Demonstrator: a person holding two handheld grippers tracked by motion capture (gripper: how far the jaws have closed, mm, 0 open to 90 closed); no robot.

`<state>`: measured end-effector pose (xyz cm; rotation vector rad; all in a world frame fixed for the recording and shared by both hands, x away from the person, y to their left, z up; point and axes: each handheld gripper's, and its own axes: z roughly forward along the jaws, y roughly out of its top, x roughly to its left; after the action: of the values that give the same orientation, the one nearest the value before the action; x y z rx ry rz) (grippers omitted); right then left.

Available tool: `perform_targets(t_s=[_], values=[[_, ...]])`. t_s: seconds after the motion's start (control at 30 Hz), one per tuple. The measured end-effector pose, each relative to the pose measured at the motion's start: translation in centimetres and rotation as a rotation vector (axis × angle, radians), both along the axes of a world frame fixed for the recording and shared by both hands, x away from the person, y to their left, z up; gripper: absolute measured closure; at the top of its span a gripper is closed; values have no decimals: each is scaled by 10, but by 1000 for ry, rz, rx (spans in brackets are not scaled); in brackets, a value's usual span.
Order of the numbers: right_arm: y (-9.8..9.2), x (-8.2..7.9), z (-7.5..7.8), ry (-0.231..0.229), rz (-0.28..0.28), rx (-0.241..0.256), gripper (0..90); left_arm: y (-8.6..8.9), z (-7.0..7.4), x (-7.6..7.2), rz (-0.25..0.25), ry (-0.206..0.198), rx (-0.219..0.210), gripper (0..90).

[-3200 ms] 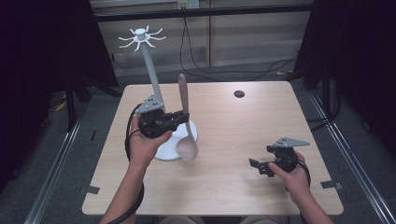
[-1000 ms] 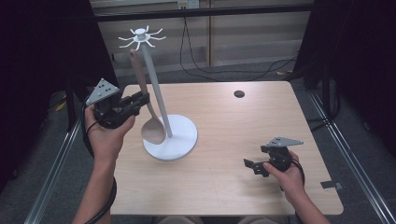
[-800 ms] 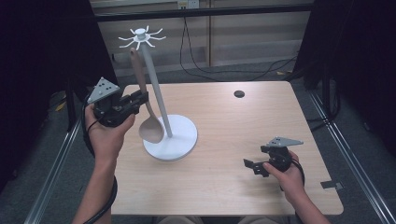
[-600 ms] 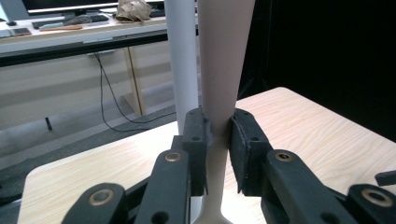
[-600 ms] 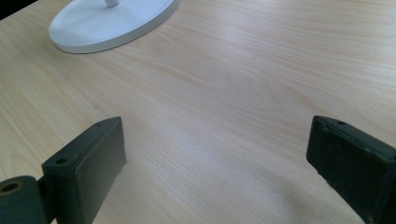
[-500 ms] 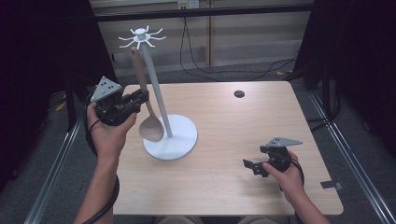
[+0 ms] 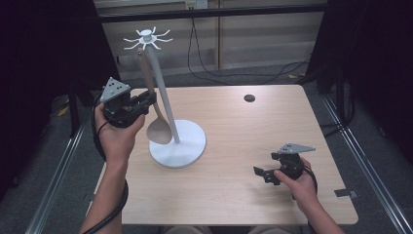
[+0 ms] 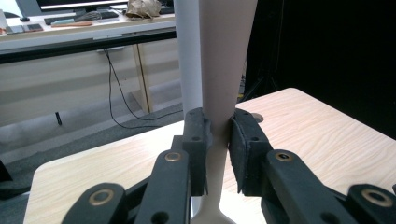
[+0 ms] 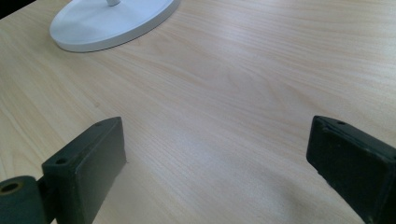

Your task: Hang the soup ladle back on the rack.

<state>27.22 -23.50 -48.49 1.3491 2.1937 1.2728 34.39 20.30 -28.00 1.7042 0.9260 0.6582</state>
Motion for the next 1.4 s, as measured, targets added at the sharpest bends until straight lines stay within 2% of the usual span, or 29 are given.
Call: perform_targets(t_s=[0.23, 0.43, 0.77, 0.97, 1.07, 1.13, 1.2, 1.27, 1.4], values=[[0, 0, 0, 2, 6, 1, 41, -1, -4, 5, 7, -7, -19, 774], [-1, 0, -1, 1, 3, -1, 41, 2, -7, 2, -7, -27, -33, 768], [0, 1, -1, 2, 6, 0, 41, 7, -10, 1, -47, -38, -74, 738], [-1, 0, -1, 4, 7, -2, 41, 8, -14, 0, -66, -42, -83, 553], [-1, 0, -1, 5, 4, -2, 41, 8, -20, -1, -58, -46, -81, 439], [-2, 0, -1, 4, 5, -5, 41, 8, -23, -1, -45, -52, -62, 357], [-2, 1, 0, 1, 2, -3, 41, 8, -26, -1, -36, -45, -63, 272], [-2, 0, 0, 4, -1, -1, 41, 9, -29, 0, -33, -40, -52, 219], [-3, 0, 0, 1, -3, -2, 41, 8, -34, -1, -23, -35, -57, 127]])
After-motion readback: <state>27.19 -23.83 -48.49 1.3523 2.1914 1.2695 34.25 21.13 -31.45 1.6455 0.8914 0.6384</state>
